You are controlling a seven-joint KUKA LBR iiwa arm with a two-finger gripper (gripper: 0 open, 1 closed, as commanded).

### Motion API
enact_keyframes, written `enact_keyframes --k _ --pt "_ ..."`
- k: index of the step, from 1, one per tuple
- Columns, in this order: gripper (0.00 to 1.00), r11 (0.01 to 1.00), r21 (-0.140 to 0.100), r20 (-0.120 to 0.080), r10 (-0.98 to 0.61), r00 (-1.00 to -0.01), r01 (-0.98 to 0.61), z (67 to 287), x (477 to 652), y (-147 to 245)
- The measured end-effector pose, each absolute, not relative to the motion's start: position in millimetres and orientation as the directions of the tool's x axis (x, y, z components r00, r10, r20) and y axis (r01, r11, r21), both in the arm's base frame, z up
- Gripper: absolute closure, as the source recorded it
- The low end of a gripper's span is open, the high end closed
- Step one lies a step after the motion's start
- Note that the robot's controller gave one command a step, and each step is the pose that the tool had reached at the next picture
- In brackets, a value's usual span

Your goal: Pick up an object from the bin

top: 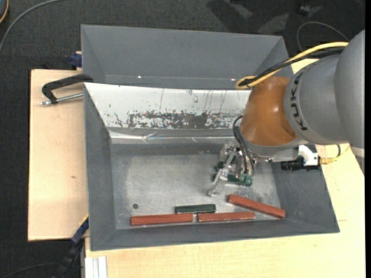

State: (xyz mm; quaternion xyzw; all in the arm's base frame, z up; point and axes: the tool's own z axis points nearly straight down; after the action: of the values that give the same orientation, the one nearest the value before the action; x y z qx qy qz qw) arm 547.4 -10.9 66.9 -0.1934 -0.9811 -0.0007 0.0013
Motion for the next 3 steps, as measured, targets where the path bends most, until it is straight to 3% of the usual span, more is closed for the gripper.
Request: enact_keyframes --k 1,2,3 --pt "0.00 0.891 0.001 -0.001 0.453 -0.891 0.453 71 531.3 -60" --pt "1.00 0.893 0.004 -0.006 0.449 -0.893 0.449 73 533.4 -57" --pt "1.00 0.906 0.005 -0.013 0.424 -0.906 0.424 192 540.4 -58"
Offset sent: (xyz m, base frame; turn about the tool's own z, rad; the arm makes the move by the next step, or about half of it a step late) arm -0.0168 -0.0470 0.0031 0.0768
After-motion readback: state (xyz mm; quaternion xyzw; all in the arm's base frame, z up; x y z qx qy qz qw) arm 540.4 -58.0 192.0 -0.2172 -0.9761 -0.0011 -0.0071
